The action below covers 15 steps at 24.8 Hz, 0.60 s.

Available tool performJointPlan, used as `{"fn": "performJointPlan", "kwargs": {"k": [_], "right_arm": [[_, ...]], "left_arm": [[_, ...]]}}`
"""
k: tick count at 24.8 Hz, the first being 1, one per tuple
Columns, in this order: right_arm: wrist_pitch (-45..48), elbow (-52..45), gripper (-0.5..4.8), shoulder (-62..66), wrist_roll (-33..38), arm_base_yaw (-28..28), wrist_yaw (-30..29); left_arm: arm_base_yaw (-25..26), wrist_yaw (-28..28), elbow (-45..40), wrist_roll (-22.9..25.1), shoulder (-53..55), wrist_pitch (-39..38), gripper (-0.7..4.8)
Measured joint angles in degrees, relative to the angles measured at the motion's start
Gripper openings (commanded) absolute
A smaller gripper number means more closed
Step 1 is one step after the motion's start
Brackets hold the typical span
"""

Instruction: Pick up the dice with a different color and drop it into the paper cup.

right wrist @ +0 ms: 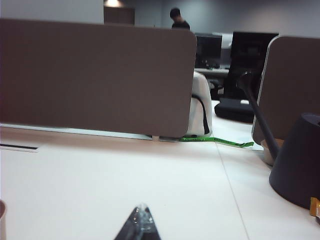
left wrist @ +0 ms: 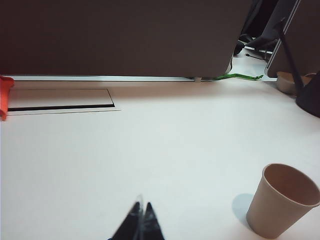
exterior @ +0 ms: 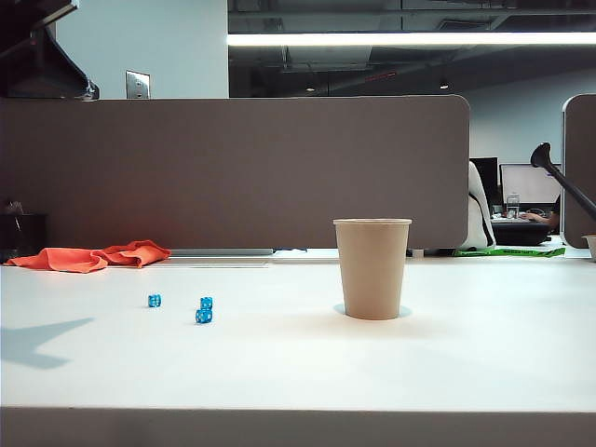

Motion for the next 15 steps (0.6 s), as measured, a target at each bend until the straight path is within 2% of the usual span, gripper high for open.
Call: {"fn": "performJointPlan", "kwargs": {"k": [7, 15], "right_arm": [[-12.5, 0.0, -0.02, -11.7, 0.0, 0.0, 0.0], [-15.1, -0.2, -0.02, -11.3, 0.5, 0.0, -0.8]], "left_arm": [[0.0, 0.0, 0.0, 0.7, 0.0, 0.0, -0.06], [0.0, -0.9, 0.0, 1.8, 0.0, 0.2, -0.06]]}}
